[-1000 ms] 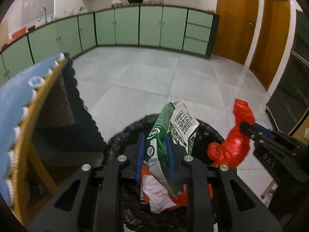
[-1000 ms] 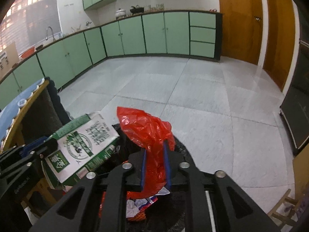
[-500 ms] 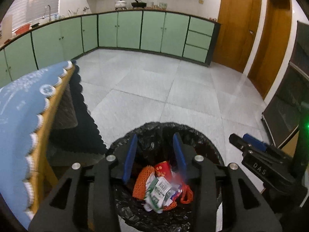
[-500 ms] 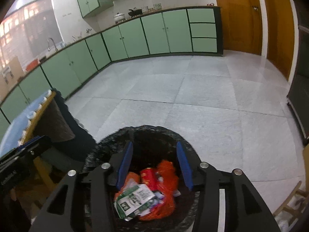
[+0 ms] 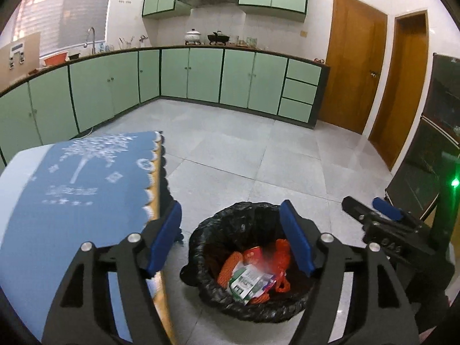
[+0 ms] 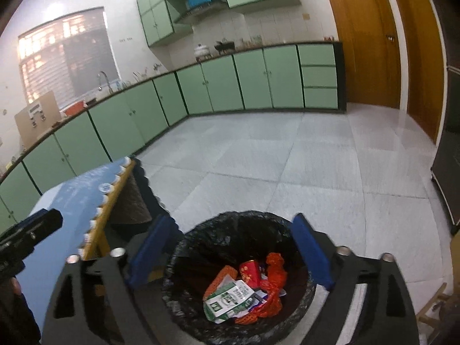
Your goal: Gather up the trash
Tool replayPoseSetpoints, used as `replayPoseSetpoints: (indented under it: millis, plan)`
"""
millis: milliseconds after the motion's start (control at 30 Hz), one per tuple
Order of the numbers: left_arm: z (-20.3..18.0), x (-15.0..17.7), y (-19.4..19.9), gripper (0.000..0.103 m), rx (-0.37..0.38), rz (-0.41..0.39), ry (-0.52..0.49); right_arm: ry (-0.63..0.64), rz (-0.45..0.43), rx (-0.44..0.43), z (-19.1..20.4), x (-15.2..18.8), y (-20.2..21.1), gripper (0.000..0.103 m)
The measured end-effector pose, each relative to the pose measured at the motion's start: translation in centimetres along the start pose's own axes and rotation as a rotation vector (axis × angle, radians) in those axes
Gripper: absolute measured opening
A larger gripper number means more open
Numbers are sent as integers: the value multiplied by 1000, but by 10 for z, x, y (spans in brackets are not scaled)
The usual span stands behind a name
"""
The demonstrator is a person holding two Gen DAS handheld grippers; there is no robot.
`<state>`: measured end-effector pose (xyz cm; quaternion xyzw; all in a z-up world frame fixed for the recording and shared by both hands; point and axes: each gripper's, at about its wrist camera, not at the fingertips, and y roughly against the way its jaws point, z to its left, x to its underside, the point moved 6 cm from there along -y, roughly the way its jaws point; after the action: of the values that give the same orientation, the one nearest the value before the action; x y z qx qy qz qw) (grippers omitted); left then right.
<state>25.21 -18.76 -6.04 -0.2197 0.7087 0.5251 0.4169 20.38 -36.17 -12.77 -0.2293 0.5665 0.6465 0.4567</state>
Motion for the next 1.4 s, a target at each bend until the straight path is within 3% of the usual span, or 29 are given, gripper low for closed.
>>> replayPoseSetpoints:
  millis: [67,267,667,1100,1400]
  plan:
    - [10,0,20,75,-18,-5,10,8,-16,-6,11,-2,17,97]
    - [42,-3,77,86,-56,-50,41,11,-53,-37,41,-4,66,97]
    - [80,0,162,94,-120,-113,72,98,-103,-122,111,1,144,97]
    - [104,30,221,94,-163,-126,49,156,-103,-180,162,27,195,97]
    - [114,45,238,94,-200,-160,40,192,-101,-173,177,45,203,97]
